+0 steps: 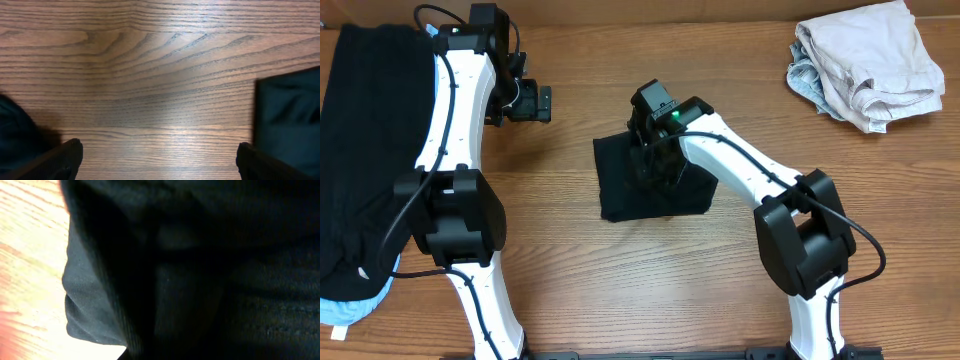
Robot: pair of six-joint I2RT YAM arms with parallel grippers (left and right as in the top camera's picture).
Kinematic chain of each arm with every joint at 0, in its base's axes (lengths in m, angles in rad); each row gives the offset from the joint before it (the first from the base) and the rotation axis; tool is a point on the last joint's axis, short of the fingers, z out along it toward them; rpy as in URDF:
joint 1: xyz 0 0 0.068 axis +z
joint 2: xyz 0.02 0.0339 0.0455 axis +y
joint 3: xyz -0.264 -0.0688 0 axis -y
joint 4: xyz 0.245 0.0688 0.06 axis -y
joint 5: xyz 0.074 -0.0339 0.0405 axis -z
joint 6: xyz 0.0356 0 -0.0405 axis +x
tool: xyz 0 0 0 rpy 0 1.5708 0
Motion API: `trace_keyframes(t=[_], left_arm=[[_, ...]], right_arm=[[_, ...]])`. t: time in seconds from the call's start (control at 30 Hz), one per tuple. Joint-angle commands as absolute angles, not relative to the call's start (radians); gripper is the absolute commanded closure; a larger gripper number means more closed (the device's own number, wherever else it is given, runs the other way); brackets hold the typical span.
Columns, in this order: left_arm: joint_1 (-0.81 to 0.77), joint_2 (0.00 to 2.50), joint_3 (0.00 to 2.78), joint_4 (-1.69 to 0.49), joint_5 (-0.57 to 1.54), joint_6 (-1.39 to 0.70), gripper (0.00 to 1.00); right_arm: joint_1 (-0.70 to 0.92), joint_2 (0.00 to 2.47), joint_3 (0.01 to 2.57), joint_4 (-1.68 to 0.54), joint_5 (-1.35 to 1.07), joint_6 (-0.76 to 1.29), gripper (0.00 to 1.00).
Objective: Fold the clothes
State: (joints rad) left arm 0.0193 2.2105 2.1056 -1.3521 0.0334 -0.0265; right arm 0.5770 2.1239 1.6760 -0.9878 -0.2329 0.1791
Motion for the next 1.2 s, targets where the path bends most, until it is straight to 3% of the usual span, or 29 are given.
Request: trace_keyframes(t=[0.0, 0.27, 0.5, 0.53, 0.57, 0.6, 0.7, 0.9, 1.17], left_arm=[[0.012, 2.204, 2.113, -1.345, 0.049, -0.023, 0.00], [0.013, 2.204, 2.113, -1.340, 0.049, -0.023, 0.00], [0.013, 2.204, 2.113, -1.328, 0.049, -0.023, 0.00], [0.013, 2.204, 2.113, -1.328, 0.049, -0.023, 0.00], [0.013, 2.204, 2.113, -1.328, 0.049, -0.023, 0.00], [0.013, 2.204, 2.113, -1.327, 0.049, -0.023, 0.00], [0.013, 2.204, 2.113, -1.324, 0.049, -0.023, 0.00], [0.013, 2.204, 2.113, -1.323, 0.049, -0.023, 0.00], [0.013, 2.204, 2.113, -1.323, 0.049, -0.023, 0.00]], right_arm=[[0.590, 2.112, 1.781, -1.023, -0.263, 0.180, 0.96], [0.604, 2.112, 2.024, -1.230, -0.232, 0.180, 0.96], [0.677, 2.140, 2.019, -1.198, -0.229, 0.194, 0.95], [0.694, 2.151, 2.019, -1.185, -0.234, 0.204, 0.86], [0.728, 2.174, 2.019, -1.152, -0.267, 0.206, 0.67], [0.750, 2.189, 2.019, -1.129, -0.297, 0.202, 0.56], [0.813, 2.204, 2.019, -1.091, -0.369, 0.149, 0.38], [0.842, 2.195, 2.071, -1.150, -0.368, 0.130, 0.32], [0.675, 2.156, 2.176, -1.293, -0.285, 0.130, 0.32]])
